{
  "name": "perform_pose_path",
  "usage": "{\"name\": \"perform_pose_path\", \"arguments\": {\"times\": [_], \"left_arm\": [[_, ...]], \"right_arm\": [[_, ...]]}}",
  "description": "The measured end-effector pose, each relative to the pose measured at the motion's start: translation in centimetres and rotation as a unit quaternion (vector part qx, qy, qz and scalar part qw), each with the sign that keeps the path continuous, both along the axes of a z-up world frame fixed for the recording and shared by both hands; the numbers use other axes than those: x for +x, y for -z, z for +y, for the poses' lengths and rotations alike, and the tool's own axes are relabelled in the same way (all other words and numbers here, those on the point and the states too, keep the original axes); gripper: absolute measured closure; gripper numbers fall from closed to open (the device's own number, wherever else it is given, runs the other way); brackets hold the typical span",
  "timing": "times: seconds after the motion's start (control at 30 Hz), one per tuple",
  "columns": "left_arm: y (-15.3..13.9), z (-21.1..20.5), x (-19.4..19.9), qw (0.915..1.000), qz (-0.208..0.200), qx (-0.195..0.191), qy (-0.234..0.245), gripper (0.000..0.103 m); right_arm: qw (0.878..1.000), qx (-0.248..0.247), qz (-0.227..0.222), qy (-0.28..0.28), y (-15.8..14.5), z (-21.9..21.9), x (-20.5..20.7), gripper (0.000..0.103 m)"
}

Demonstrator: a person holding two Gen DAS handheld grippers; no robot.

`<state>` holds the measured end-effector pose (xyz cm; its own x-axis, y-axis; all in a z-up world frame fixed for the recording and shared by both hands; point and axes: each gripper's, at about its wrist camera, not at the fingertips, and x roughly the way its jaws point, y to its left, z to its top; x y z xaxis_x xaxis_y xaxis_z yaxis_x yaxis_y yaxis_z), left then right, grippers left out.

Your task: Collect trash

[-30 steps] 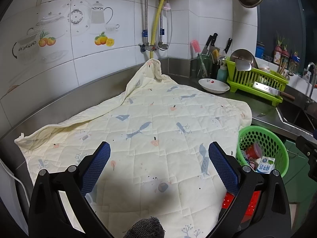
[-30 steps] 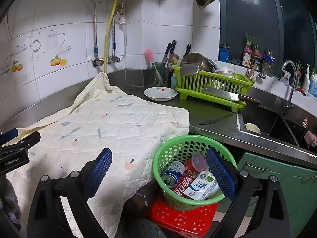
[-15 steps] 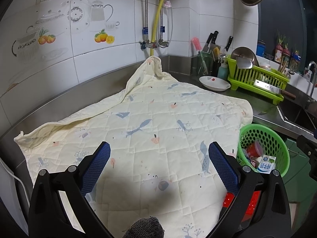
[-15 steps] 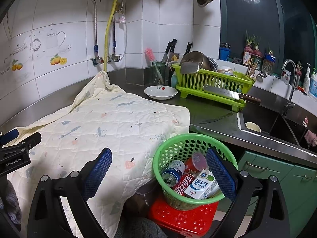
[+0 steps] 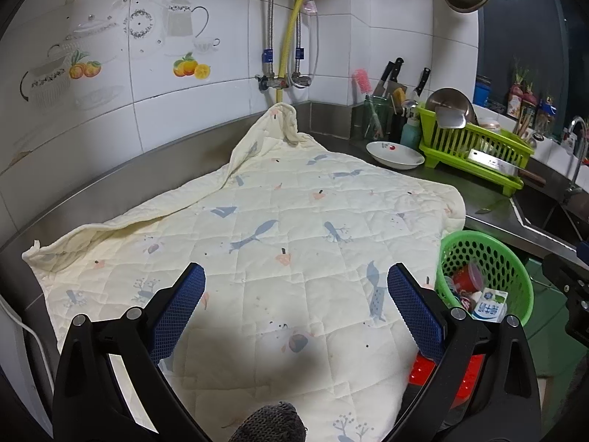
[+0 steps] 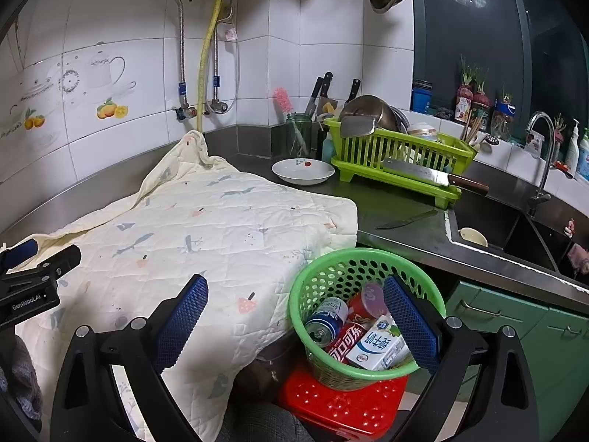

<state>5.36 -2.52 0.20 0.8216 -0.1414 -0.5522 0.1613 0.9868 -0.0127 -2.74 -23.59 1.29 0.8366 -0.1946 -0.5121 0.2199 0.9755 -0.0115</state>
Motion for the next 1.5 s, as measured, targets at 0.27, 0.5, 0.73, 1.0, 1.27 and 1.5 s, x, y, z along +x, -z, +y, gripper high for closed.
{"name": "perform_pose_path", "arguments": {"times": [0.27,0.5,0.73,1.0,1.27,1.5], "left_arm": [[0.0,-0.3,-0.2,0.9999,0.005,-0.007,0.011,0.005],[0.1,-0.5,-0.2,0.9998,0.005,-0.008,0.017,0.005],[0.0,-0.7,-0.3,0.9998,0.007,-0.009,0.018,0.005],[0.1,-0.8,-0.3,0.9998,0.009,-0.012,0.014,0.005],[0.4,-0.8,-0.3,0.9997,0.013,-0.012,0.016,0.005],[0.6,-1.1,-0.3,0.9996,0.016,-0.014,0.021,0.005]], "right_arm": [[1.000,-0.002,-0.001,0.001,-0.2,0.1,-0.1,0.010],[1.000,-0.004,0.004,-0.002,0.1,0.4,0.2,0.010],[1.000,-0.004,0.001,0.004,-0.1,0.2,0.3,0.010],[1.000,-0.003,0.003,0.004,0.2,0.1,0.4,0.010],[1.000,-0.005,0.003,0.005,0.4,0.3,0.4,0.010],[1.000,-0.006,0.002,0.003,0.4,0.4,0.3,0.010]]}}
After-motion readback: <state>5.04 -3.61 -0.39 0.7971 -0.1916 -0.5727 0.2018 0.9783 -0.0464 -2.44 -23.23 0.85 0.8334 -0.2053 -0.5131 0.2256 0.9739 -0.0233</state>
